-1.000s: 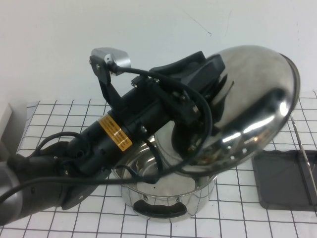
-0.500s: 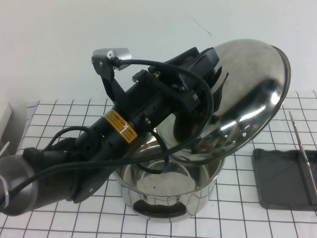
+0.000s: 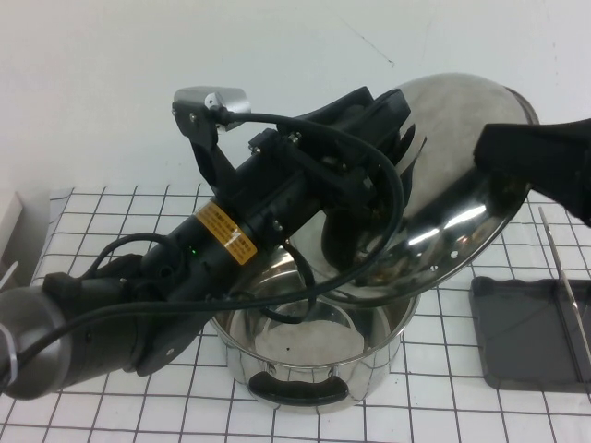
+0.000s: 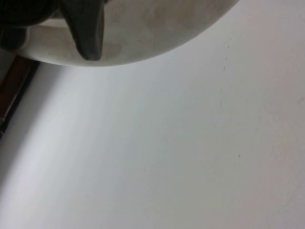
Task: Put pot lid on rack
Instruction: Hand over the pot lid, then place the pot lid on the pot rack
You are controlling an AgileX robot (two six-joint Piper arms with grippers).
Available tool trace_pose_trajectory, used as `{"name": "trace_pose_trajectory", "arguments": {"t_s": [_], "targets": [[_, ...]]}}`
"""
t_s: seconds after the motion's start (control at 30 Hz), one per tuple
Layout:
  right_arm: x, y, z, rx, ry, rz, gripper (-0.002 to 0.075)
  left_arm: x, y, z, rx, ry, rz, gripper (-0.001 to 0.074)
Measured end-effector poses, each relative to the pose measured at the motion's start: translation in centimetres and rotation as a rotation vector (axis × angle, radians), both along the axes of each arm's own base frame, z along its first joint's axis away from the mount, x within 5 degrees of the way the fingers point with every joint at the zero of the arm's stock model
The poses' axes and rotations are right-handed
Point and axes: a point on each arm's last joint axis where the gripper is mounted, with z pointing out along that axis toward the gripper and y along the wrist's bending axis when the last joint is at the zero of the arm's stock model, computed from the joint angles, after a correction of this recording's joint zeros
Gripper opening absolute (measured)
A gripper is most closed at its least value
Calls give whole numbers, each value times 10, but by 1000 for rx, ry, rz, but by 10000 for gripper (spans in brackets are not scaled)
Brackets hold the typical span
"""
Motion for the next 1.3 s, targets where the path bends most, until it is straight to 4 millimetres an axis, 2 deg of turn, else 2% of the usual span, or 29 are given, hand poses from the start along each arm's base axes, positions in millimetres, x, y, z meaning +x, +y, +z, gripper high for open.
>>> {"name": "trace_pose_trajectory", "arguments": {"t_s": [0.2,0.43,0.63,0.7,0.73,0.87,1.0,1.07,1.13,1.2,1.27,1.3], "targets": [[17,8,-3,-5,2,79,484,-3,-3,-3,40,-20,-31,313],[27,17,3,23,-45,183,302,-4,-4,-1,38,-43,-49,314],[27,17,3,22,-48,183,280,-3,-3,-2,46,-24,-35,321],[27,17,2,-5,-73,190,145,-1,-3,-5,72,-6,-26,368],[28,17,1,-39,-93,185,109,0,-2,-6,85,-1,-20,405],[28,17,-1,-72,-119,192,109,4,2,-8,119,-18,-18,527],[26,16,3,-104,-174,186,109,10,11,-10,162,-44,-20,544],[22,13,9,-122,-207,163,109,13,17,-10,194,-68,-28,523],[14,9,18,-172,-257,120,109,13,24,-5,226,-96,-34,461],[3,2,28,-249,-314,65,109,12,34,2,269,-125,-31,337],[-7,-7,35,-323,-334,-7,109,10,46,10,351,-167,-19,162],[-13,-11,39,-350,-340,-42,109,9,52,13,397,-177,-5,106]]}}
